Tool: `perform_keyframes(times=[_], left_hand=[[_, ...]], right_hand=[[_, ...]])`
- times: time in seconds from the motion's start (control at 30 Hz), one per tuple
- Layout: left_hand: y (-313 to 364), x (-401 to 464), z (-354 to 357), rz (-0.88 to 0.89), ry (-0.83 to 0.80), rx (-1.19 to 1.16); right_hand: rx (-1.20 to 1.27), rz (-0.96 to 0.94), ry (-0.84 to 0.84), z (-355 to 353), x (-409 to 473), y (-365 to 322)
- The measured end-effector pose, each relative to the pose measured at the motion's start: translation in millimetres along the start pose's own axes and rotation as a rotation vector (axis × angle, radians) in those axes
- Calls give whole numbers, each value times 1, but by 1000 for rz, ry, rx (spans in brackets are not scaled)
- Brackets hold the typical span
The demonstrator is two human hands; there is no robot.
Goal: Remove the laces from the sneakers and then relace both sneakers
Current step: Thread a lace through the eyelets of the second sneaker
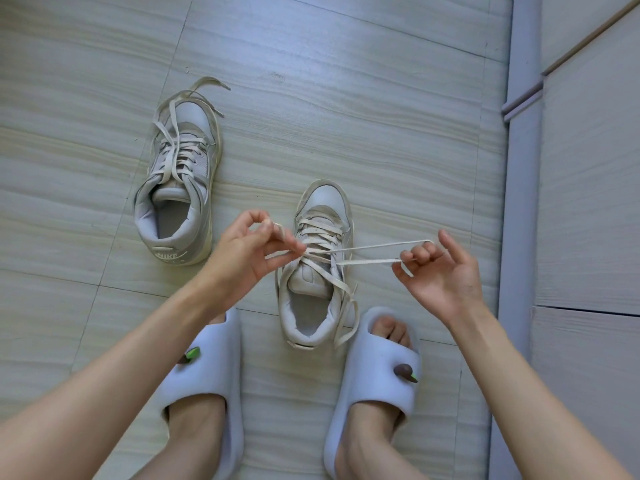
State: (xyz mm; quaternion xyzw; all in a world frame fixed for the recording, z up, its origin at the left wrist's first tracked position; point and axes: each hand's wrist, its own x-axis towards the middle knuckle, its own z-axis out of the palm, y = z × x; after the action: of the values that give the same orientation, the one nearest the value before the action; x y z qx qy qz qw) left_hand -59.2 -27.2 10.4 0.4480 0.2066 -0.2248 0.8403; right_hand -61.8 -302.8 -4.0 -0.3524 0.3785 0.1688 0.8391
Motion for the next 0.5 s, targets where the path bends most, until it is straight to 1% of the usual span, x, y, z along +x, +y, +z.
perform_keyframes(times=[0.17,0.27,0.3,0.33,0.4,0.43,0.47,0.5], left_hand=[[1,3,3,-29,127,-11],[6,11,-4,-40,199,111],[8,14,-7,-28,230,207],[10,16,-11,3,253,359],[12,16,-20,115,240,817],[14,14,-23,184,188,1057],[14,11,-25,236,110,1247],[14,8,-25,251,32,1390]], right_hand=[[-35,37,1,7,3,10],[-61,62,-26,11,4,12],[-57,72,-39,13,4,13],[-50,81,-48,14,5,15],[-58,104,-51,15,5,18],[-101,123,-53,16,6,20],[-180,142,-59,17,5,22],[-289,159,-77,19,3,24]])
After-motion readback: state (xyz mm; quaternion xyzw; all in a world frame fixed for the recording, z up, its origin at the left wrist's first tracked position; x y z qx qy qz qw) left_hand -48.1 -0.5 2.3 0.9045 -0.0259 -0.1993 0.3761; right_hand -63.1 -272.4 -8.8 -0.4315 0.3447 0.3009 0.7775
